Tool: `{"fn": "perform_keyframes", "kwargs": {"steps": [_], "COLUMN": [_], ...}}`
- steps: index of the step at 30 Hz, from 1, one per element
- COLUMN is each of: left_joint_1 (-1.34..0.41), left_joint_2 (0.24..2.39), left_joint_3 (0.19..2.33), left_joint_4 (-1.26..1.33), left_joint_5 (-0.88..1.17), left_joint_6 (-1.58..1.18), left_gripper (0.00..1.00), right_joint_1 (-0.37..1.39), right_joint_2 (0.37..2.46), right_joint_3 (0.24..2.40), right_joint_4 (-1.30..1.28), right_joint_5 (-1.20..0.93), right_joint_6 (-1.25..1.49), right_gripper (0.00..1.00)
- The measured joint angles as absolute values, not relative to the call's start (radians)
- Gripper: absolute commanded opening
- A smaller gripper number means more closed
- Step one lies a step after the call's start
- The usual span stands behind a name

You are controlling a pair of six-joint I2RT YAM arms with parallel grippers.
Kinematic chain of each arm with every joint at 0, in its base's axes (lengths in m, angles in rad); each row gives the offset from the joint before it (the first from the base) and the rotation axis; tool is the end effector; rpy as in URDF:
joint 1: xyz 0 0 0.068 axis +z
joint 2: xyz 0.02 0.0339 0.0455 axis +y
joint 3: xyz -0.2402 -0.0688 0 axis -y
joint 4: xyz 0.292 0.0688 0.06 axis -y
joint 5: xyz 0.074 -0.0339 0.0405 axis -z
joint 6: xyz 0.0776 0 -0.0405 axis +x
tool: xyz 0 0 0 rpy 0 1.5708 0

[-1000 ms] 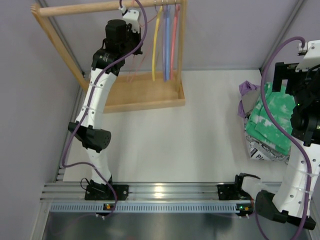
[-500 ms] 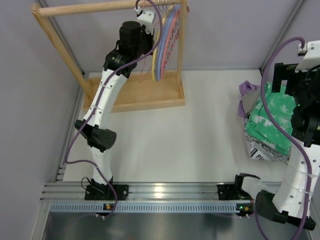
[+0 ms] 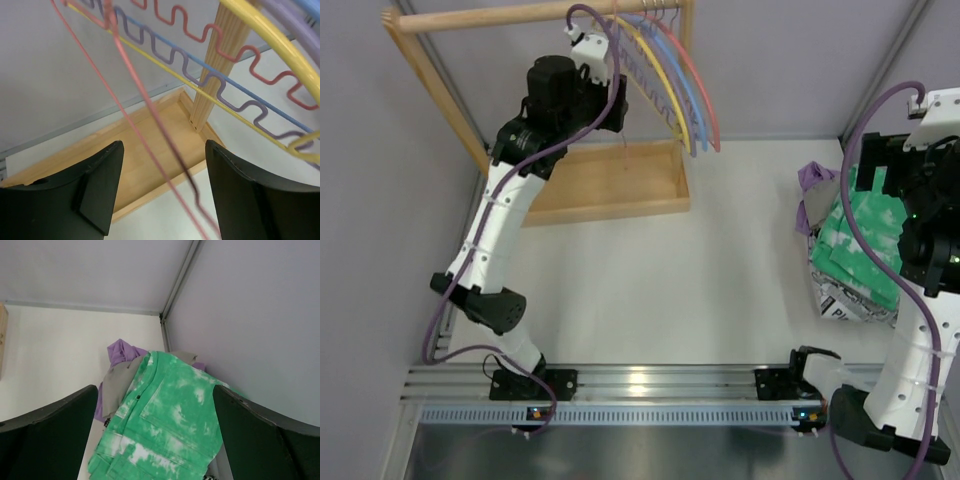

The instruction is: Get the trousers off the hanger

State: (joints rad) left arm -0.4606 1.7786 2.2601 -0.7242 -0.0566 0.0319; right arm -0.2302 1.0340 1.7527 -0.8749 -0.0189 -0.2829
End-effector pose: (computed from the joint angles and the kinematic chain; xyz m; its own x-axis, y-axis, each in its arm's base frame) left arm 0.4029 -0.1950 0.5005 -0.2026 0.1361 -0.9698 0.4013 0.9149 0.0445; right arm 0.2215 -0.0504 0.5337 -0.2041 -0.2388 -0.9494 0.1593 0.9488 -0.2729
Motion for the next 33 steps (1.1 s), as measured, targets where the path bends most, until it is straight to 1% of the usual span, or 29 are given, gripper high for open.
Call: {"fn": "perform_keyframes", "kwargs": {"steps": [3,6,7,8,11,14,18,21,26,30,33], "left_joint_1": [-0.460,-0.458,-0.453,-0.445,-0.385,-0.254,-0.086,-0.007,0.059,0.060,0.060], "left_joint_2": [1.678,1.558,1.528,1.492,1.403,1.327,1.250,1.216,1.201,1.199,1.187], "left_joint_3": [2.206,2.128,2.107,2.078,1.993,1.875,1.705,1.600,1.473,1.388,1.346], "left_joint_4": [-0.720,-0.715,-0.714,-0.712,-0.709,-0.709,-0.728,-0.772,-0.881,-0.937,-0.968], "left_joint_5": [-0.041,-0.007,0.007,0.028,0.130,0.241,0.314,0.351,0.315,0.270,0.260], "left_joint_6": [0.023,0.011,0.001,-0.009,-0.056,-0.107,-0.151,-0.152,-0.120,-0.098,-0.093], "left_gripper": [0.77,0.85,0.89,0.98,0.98,0.99,0.99,0.98,0.99,0.99,0.99], "right_joint_1": [-0.230,-0.231,-0.231,-0.231,-0.231,-0.231,-0.232,-0.232,-0.211,-0.128,-0.082], "right_joint_2": [1.036,1.037,1.036,1.036,1.034,1.032,1.031,1.030,1.028,1.023,1.013], "right_joint_3": [1.729,1.696,1.684,1.673,1.632,1.585,1.534,1.493,1.369,1.241,1.185], "right_joint_4": [-0.872,-0.868,-0.867,-0.865,-0.856,-0.854,-0.853,-0.852,-0.849,-0.844,-0.849], "right_joint_5": [-0.031,-0.047,-0.056,-0.064,-0.102,-0.158,-0.263,-0.361,-0.470,-0.470,-0.472], "right_joint_6": [-0.276,-0.269,-0.267,-0.265,-0.257,-0.249,-0.239,-0.226,-0.207,-0.205,-0.208], "right_gripper": [0.99,0.99,0.99,0.99,0.99,0.99,0.99,1.00,0.99,0.99,0.99]}}
